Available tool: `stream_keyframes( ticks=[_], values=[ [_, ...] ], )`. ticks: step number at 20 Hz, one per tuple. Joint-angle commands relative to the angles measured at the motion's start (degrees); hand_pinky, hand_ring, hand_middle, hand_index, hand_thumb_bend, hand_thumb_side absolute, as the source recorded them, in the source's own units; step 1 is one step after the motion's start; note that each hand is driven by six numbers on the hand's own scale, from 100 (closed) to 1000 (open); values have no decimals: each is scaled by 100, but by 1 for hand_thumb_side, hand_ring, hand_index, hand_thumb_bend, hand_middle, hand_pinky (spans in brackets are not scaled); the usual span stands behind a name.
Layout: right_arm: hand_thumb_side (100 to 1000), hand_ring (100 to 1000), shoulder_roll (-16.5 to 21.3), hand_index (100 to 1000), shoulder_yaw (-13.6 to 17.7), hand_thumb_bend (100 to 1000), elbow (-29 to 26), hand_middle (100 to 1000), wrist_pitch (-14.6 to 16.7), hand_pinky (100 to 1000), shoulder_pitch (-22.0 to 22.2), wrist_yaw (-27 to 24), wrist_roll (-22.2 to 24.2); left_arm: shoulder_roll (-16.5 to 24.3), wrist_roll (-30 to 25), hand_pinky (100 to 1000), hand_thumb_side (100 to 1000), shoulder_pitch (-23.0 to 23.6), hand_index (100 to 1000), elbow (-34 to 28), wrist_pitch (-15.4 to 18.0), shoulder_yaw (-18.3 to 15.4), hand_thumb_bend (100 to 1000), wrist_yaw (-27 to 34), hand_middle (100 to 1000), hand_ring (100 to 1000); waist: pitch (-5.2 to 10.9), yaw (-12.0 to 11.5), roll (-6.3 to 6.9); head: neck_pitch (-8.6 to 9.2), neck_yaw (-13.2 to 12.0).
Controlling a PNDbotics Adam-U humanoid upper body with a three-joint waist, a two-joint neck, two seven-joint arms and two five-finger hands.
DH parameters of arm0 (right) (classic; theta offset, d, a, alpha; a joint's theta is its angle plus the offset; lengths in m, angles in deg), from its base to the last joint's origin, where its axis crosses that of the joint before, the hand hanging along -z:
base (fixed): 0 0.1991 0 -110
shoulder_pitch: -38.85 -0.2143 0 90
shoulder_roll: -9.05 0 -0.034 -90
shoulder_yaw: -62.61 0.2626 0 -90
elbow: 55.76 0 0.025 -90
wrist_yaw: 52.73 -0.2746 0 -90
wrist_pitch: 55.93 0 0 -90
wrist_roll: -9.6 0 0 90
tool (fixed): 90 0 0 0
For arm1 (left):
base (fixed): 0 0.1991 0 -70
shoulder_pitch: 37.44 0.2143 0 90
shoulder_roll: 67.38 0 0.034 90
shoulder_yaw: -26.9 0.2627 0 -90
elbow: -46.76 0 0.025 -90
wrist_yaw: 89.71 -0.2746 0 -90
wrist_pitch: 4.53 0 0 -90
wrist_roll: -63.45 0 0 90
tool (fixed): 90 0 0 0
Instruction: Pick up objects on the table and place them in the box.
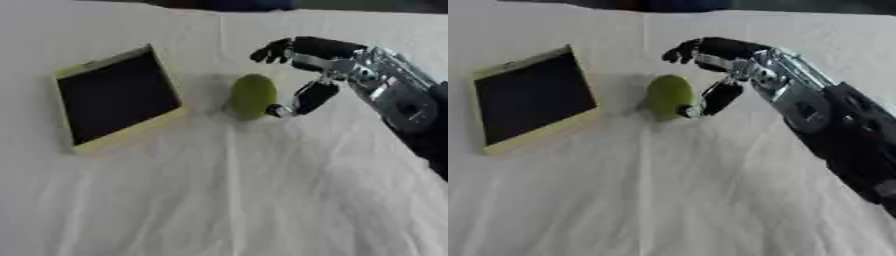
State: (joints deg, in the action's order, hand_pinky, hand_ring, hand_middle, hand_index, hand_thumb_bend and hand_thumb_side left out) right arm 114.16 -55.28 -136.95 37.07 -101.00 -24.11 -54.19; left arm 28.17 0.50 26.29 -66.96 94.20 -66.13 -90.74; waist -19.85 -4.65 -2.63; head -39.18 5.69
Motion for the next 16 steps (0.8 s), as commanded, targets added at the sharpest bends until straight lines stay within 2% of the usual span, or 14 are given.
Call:
stream_keyframes(
  ticks=[1, 12, 14, 16],
  values=[
    [278, 874, -38, 964, 99, 427, 179, 871, 86, 829, -112, 167, -32, 49, -30, 752, 586, -98, 712, -86, 3, -15, 129, 14, 614, 770, 95, -10, 28, 71, 28],
    [247, 868, -449, 938, 185, 425, 868, 847, 345, 828, -192, 501, -113, 13, -43, 753, 593, -107, 712, -86, -11, -3, 123, 34, 614, 772, 57, -48, 39, 88, 58],
    [192, 855, -487, 859, 192, 405, 876, 809, 411, 824, -194, 478, -203, 10, -44, 752, 594, -109, 711, -86, -10, -1, 123, 37, 614, 772, 51, -52, 36, 82, 56],
    [171, 848, -496, 833, 196, 375, 862, 787, 504, 822, -187, 435, -302, 8, -45, 753, 595, -108, 711, -86, -11, 0, 123, 38, 614, 772, 49, -50, 29, 77, 52]
  ],
)
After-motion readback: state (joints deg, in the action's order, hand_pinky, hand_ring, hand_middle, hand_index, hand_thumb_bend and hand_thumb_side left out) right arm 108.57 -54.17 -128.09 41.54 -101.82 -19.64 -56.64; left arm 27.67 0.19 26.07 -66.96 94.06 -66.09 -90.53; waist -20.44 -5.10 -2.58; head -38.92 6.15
